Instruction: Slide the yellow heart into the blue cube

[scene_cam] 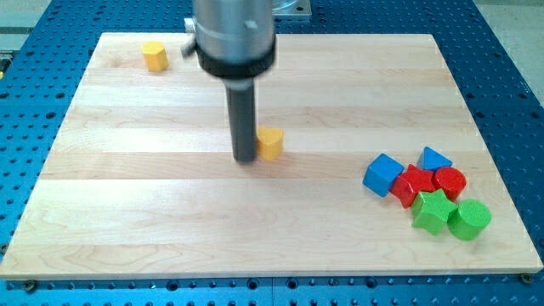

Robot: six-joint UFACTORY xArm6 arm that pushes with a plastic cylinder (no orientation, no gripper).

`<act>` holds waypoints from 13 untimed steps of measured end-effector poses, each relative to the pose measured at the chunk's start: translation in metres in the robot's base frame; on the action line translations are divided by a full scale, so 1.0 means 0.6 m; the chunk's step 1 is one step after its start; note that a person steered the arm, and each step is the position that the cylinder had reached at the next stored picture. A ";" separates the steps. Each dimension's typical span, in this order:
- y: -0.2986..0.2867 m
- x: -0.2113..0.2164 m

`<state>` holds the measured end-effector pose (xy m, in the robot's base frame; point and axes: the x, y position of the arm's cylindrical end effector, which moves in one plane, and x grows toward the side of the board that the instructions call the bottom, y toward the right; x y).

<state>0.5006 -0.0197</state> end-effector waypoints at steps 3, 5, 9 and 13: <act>0.094 -0.065; 0.231 -0.085; 0.097 -0.219; 0.095 -0.149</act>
<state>0.4110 0.0374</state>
